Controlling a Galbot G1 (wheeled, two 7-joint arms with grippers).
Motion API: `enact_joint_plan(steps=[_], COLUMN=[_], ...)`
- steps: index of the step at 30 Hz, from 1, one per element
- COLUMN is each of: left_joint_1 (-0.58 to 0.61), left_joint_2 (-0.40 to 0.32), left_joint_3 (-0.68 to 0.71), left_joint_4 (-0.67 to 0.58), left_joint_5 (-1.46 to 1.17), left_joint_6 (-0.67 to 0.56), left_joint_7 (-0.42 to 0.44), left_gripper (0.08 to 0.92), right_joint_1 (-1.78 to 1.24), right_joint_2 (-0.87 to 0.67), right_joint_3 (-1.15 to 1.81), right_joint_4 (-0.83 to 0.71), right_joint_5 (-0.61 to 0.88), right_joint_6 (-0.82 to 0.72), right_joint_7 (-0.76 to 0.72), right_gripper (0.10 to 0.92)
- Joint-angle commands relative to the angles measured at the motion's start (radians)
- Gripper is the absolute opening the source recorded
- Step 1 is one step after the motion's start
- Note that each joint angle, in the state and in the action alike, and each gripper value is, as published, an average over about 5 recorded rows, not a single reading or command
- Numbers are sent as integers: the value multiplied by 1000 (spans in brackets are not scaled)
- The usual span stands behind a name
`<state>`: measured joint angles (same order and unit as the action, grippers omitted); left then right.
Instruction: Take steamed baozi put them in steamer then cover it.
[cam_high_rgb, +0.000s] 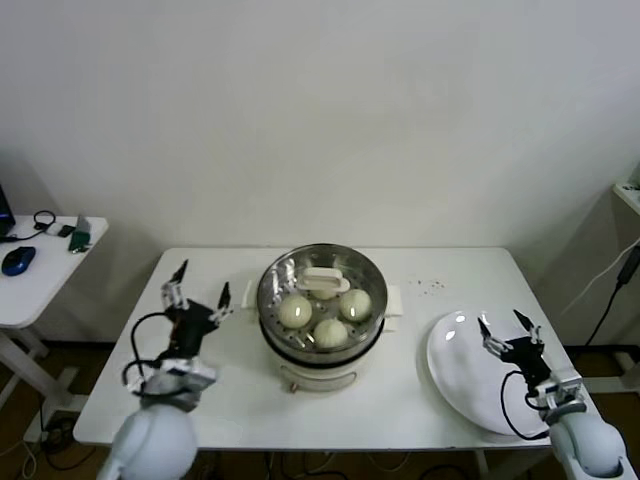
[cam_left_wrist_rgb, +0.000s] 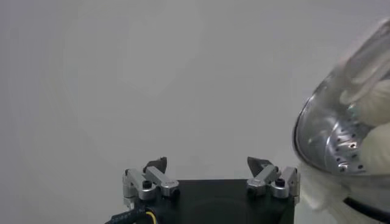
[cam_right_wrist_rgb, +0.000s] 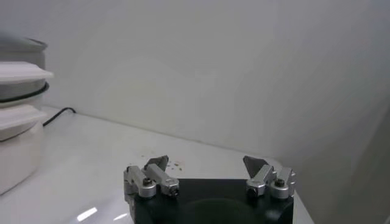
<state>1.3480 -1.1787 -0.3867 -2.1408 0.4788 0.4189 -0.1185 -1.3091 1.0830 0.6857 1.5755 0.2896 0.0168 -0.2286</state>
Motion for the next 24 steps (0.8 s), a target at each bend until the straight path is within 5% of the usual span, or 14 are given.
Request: enact_joint_plan(steps=[1,9,24], left_joint_1=[281,283,292], left_joint_2=[-122,-172,-207], left_joint_3=[-359,-353,-347], left_joint_4=[164,279,257], left_joint_5=[-570,-632,-595], left_joint_6=[-577,-618,-606], left_joint_7=[-64,-16,14], left_gripper=[823,823,823], right_joint_1=[-5,-22,-37], right_joint_2=[16,40,74], right_joint_3=[-7,-7,5], right_joint_4=[16,23,36], right_joint_5=[-6,-6,11], right_joint_6=[17,78,104], right_joint_7=[-14,-51,-69], right_gripper=[823,823,823])
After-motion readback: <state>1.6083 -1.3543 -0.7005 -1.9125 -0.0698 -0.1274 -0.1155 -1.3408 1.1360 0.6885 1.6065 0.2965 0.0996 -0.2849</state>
